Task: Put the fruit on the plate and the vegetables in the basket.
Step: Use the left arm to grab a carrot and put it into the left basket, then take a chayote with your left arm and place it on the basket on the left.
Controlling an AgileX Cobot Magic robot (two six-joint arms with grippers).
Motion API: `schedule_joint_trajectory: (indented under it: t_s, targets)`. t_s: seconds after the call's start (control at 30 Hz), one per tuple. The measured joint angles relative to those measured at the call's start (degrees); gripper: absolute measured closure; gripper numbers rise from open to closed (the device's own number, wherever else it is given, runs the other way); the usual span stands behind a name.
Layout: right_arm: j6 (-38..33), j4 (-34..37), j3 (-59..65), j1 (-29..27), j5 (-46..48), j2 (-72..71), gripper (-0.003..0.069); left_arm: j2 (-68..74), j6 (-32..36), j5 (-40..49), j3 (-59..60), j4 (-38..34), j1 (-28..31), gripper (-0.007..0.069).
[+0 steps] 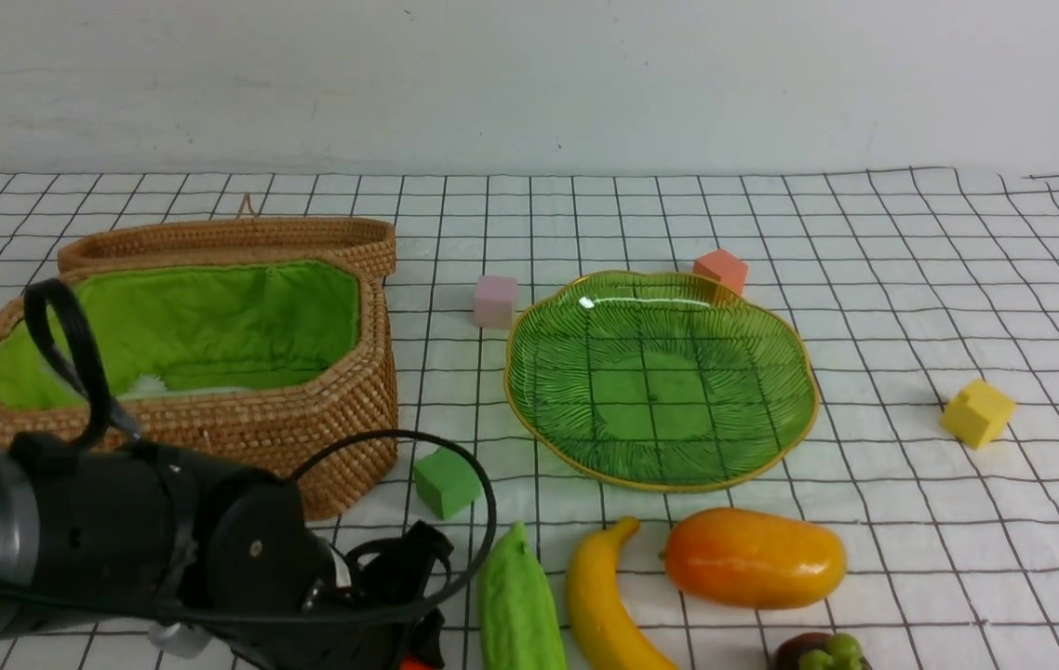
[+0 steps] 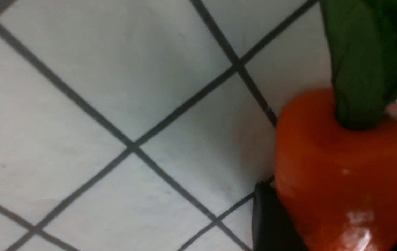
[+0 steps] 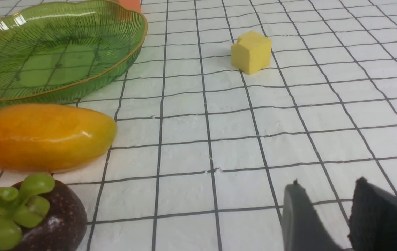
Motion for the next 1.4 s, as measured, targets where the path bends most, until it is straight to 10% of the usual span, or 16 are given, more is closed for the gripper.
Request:
schedule_joint_trajectory:
  t_s: [0.33, 0.7, 0.87, 1.2, 1.4]
  targets:
    - [0.0, 0.0, 0.0, 0.0, 0.0, 0.0, 0.0420, -19.9, -0.3, 5.8, 0.1, 4.0, 6.3, 0.0281]
    - [0.0, 0.0, 0.0, 0.0, 0.0, 0.0, 0.0420, -26.6, 1.0, 0.6, -4.8, 3.9, 32.7, 0.0281]
    - [0.0, 0.0, 0.0, 0.0, 0.0, 0.0, 0.0420, -16.5, 9.4, 3.3, -13.1, 2.3, 35.2, 0.0272]
    - [0.0, 0.0, 0.0, 0.0, 0.0, 0.0, 0.0420, -2.1, 25.3, 14.7, -28.9, -0.7, 35.3, 0.0020]
    - [0.0, 0.0, 0.0, 0.0, 0.0, 0.0, 0.0420, -3.1, 47.1, 27.0, -34.6, -0.6, 34.1, 0.0043]
